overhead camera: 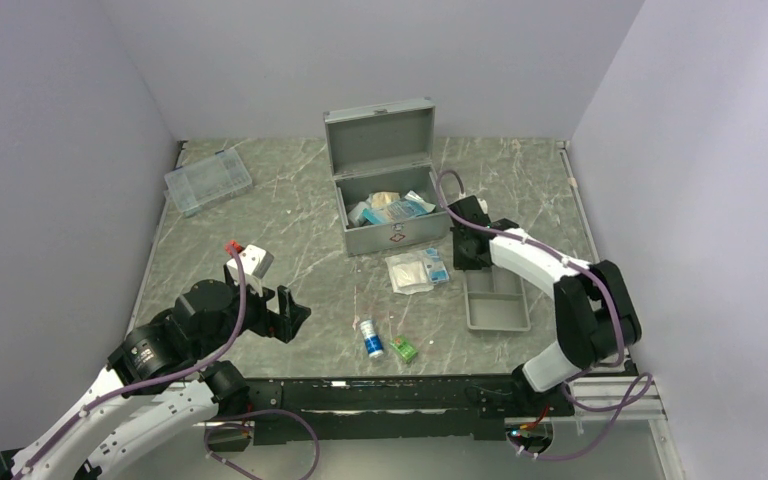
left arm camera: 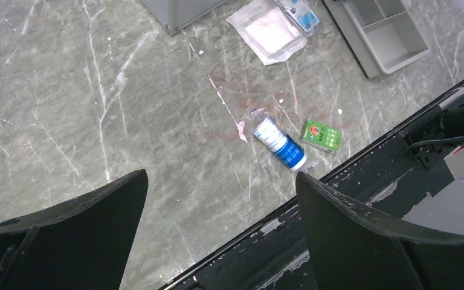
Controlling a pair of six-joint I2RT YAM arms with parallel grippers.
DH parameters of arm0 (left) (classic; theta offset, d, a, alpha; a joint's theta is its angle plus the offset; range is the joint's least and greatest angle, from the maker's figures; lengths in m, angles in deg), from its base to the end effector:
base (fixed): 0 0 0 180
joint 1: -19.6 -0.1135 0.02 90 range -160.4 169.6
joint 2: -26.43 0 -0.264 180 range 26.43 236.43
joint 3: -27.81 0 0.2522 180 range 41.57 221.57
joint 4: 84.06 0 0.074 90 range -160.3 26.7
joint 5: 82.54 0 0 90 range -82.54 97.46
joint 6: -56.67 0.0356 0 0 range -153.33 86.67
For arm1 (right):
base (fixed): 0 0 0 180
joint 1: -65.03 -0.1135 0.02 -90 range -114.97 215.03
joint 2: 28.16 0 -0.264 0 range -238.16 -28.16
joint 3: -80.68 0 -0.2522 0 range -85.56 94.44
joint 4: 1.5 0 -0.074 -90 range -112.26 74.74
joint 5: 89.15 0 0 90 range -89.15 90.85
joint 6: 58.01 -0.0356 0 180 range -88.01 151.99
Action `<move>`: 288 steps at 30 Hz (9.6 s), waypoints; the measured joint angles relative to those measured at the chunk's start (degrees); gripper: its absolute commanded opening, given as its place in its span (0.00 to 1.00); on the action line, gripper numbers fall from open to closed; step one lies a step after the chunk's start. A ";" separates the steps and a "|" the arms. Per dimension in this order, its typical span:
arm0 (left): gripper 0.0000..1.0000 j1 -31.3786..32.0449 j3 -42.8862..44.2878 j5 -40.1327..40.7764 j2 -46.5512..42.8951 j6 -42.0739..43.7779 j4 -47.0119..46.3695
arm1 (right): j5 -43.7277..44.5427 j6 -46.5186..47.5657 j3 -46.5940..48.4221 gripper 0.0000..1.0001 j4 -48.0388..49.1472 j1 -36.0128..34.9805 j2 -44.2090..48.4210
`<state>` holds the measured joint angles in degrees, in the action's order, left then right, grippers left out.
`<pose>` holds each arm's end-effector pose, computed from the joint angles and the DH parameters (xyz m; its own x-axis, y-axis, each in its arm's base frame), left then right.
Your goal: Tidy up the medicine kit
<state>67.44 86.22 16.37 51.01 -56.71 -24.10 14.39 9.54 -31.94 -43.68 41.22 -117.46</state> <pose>0.0628 -0.0611 0.3156 -0.5249 -0.0044 -0.8512 0.4692 0.8328 -0.2937 0.2762 0.1128 0.1856 -0.8748 0.0198 -0.4841 0.0380 0.9989 -0.0278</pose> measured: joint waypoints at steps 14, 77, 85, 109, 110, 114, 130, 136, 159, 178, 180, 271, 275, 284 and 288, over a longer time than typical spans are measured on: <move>0.99 0.00 0.00 1.36 -1.97 -0.11 0.20 | 8.68 3.74 11.02 0.00 -9.42 -19.61 14.69; 0.99 0.00 0.37 20.50 -23.93 -8.92 6.84 | -25.00 51.78 28.22 0.00 10.97 -36.85 -22.10; 0.99 0.00 0.37 20.55 -23.93 -8.94 6.86 | -26.62 50.34 25.38 0.00 12.24 -36.04 -22.49; 0.99 0.00 0.37 20.94 -23.93 -9.01 6.86 | -17.90 37.05 20.81 0.53 11.98 -33.92 -8.55; 1.00 0.00 0.37 20.94 -23.93 -9.01 6.86 | -16.39 35.69 19.63 0.53 12.31 -33.64 -6.25; 0.99 0.00 0.37 20.92 -23.93 -9.01 6.86 | -10.21 29.73 15.82 0.54 12.52 -32.09 1.20; 0.99 0.00 0.37 20.90 -22.43 -8.92 6.84 | -0.92 8.07 1.11 0.54 6.54 -13.57 12.92; 0.99 0.00 0.37 20.90 -22.21 -8.83 6.84 | -5.99 5.42 -1.42 0.54 6.62 -9.62 12.00; 0.99 0.00 0.37 20.90 -21.94 -8.83 6.84 | -15.67 3.28 -3.34 0.31 13.70 -1.36 -0.28; 0.99 0.00 0.37 20.90 -21.94 -8.85 6.82 | -16.50 4.39 -4.76 0.00 13.22 -0.66 4.09; 0.99 0.00 0.37 20.90 -21.94 -8.83 6.84 | -16.48 5.01 -4.79 0.00 12.85 -1.03 7.26; 0.99 0.00 0.37 19.15 -23.98 -8.74 6.78 | 4.39 -38.16 12.98 0.10 12.26 -26.91 -18.60; 0.99 0.00 0.37 19.15 -23.98 -8.76 6.78 | 4.35 -37.57 13.22 0.21 12.22 -26.91 -18.62; 0.99 0.00 0.37 19.15 -23.98 -8.76 6.78 | 5.53 -35.74 13.29 0.38 10.32 -26.91 -17.11; 0.99 0.00 0.37 19.12 -23.98 -8.74 6.78 | 6.32 -34.67 13.27 0.39 8.63 -26.91 -14.88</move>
<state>67.44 86.59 35.50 27.03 -65.45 -17.33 20.71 -25.13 -18.67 -35.05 14.31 -132.34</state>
